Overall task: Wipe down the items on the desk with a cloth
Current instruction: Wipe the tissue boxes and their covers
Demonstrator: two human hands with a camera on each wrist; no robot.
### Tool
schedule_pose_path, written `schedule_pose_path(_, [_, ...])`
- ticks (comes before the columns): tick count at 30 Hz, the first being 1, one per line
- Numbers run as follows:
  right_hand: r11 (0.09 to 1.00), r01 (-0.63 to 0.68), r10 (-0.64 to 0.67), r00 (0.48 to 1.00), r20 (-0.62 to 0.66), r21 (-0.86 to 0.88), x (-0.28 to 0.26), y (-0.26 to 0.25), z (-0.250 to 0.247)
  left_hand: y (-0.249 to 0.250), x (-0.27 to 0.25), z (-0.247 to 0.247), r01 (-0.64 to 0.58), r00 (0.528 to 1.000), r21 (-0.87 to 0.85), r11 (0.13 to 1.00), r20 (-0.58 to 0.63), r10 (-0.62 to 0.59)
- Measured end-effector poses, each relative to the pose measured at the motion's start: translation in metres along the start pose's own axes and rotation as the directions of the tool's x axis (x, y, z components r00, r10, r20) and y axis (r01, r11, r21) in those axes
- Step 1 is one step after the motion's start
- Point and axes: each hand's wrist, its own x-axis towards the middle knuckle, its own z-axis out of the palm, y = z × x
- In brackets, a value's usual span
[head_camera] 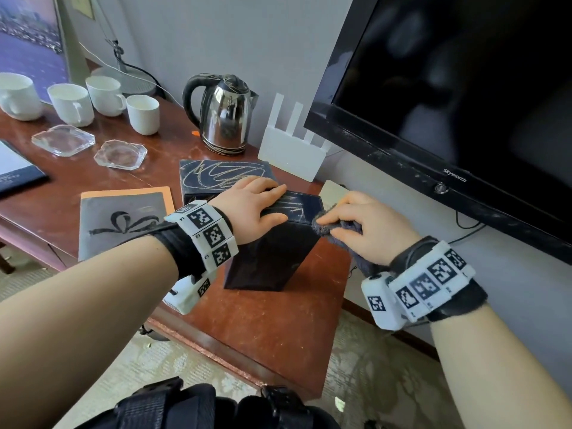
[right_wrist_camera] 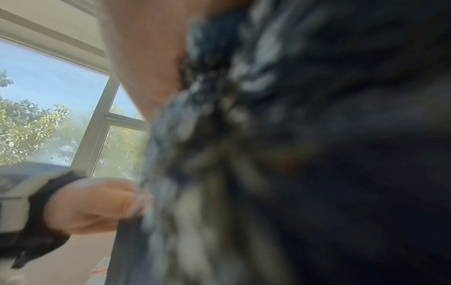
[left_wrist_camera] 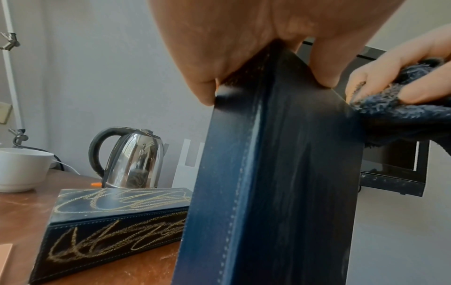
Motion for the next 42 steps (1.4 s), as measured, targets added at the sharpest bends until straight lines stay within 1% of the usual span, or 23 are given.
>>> schedule_pose_path(2, [0.999,-0.045,0.046,0.995,-0.092,0.015,0.011,0.002,-0.007,0.0,0.0,0.0,-0.005,1.0,-0.003,1.0,-0.005,0.005])
schedule_pose_path(4, [0.989,-0.126,0.14,0.965,-0.221,0.074,0.031,0.0,-0.005,0.0,-0.001,0.0,-0.005,1.0,-0.01,1.0,-0.021,0.005])
schedule_pose_path(6, [0.975,-0.215,0.222,0.956,-0.194,0.055,0.049,-0.008,0.008,-0.001,-0.001,0.0,0.011,1.0,-0.016,1.0,-0.025,-0.011])
schedule_pose_path(7, [0.97,-0.244,0.242,0.956,-0.164,0.008,0.053,-0.013,0.016,-0.001,-0.001,0.0,0.022,1.0,-0.015,1.0,-0.021,-0.022])
schedule_pose_path(9, [0.96,-0.271,0.256,0.949,-0.182,-0.063,0.05,-0.022,0.027,-0.001,-0.001,0.0,0.031,0.999,-0.007,0.999,-0.011,-0.032])
schedule_pose_path(10, [0.965,-0.249,0.228,0.952,-0.204,-0.084,0.043,-0.025,0.027,-0.001,-0.001,0.0,0.032,0.999,-0.002,0.999,-0.01,-0.032])
schedule_pose_path(12, [0.983,-0.118,0.091,0.978,-0.186,-0.143,0.026,-0.027,0.025,0.0,-0.001,-0.001,0.027,1.0,0.002,1.0,-0.012,-0.027])
schedule_pose_path(14, [0.991,0.004,-0.013,0.998,-0.066,-0.132,0.014,-0.025,0.016,0.0,-0.001,0.0,0.024,1.0,0.006,1.0,-0.012,-0.024])
schedule_pose_path(15, [0.995,0.025,-0.025,1.0,-0.006,-0.101,0.013,-0.022,0.009,0.0,-0.002,0.0,0.021,1.0,0.01,1.0,-0.011,-0.021])
schedule_pose_path(17, [0.997,-0.007,0.008,1.0,0.022,-0.073,0.024,-0.017,-0.001,-0.001,-0.002,0.0,0.012,1.0,0.02,1.0,-0.008,-0.012])
schedule_pose_path(20, [0.981,-0.192,0.188,0.976,-0.111,-0.028,0.051,-0.02,0.003,0.0,-0.002,-0.001,0.009,1.0,0.022,1.0,-0.002,-0.009])
schedule_pose_path(22, [0.964,-0.25,0.234,0.96,-0.154,-0.095,0.06,-0.031,0.018,0.001,-0.002,-0.002,0.016,1.0,0.022,1.0,-0.001,-0.016])
schedule_pose_path(23, [0.959,-0.234,0.206,0.963,-0.175,-0.159,0.058,-0.036,0.025,0.001,-0.002,-0.002,0.017,1.0,0.021,1.0,-0.001,-0.017])
schedule_pose_path(25, [0.964,-0.139,0.1,0.979,-0.175,-0.226,0.046,-0.04,0.027,0.0,-0.002,0.0,0.016,1.0,0.025,1.0,-0.008,-0.016])
schedule_pose_path(26, [0.969,-0.078,0.047,0.99,-0.137,-0.233,0.038,-0.041,0.023,-0.001,-0.002,0.001,0.014,1.0,0.029,0.999,-0.011,-0.014])
schedule_pose_path(28, [0.98,0.023,-0.02,1.0,0.017,-0.196,0.025,-0.04,0.009,-0.001,-0.002,0.001,0.006,1.0,0.035,0.999,-0.012,-0.006])
schedule_pose_path(30, [0.988,0.047,-0.024,0.987,0.156,-0.149,0.026,-0.035,-0.006,-0.001,-0.003,0.0,0.0,1.0,0.038,0.999,-0.005,0.0])
schedule_pose_path(31, [0.99,0.029,-0.006,0.987,0.163,-0.141,0.032,-0.033,-0.011,-0.001,-0.003,0.0,-0.005,1.0,0.04,0.999,0.0,0.005])
schedule_pose_path(32, [0.992,-0.014,0.03,0.992,0.119,-0.129,0.041,-0.032,-0.013,-0.001,-0.003,-0.001,-0.012,1.0,0.044,0.999,0.003,0.012])
schedule_pose_path(34, [0.987,-0.141,0.139,0.99,-0.031,-0.079,0.058,-0.035,-0.009,-0.001,-0.003,-0.001,-0.021,1.0,0.051,0.998,-0.002,0.021])
schedule_pose_path(36, [0.971,-0.219,0.21,0.973,-0.1,-0.094,0.067,-0.043,0.005,-0.002,-0.002,-0.001,-0.016,1.0,0.054,0.998,0.001,0.016])
schedule_pose_path(39, [0.96,-0.168,0.145,0.983,-0.113,-0.223,0.055,-0.051,0.022,-0.003,0.0,0.001,0.0,1.0,0.056,0.998,0.015,-0.001])
schedule_pose_path(42, [0.984,-0.065,0.062,0.998,-0.02,-0.165,0.034,-0.047,0.012,-0.004,0.001,0.002,0.006,1.0,0.039,0.999,0.005,-0.007])
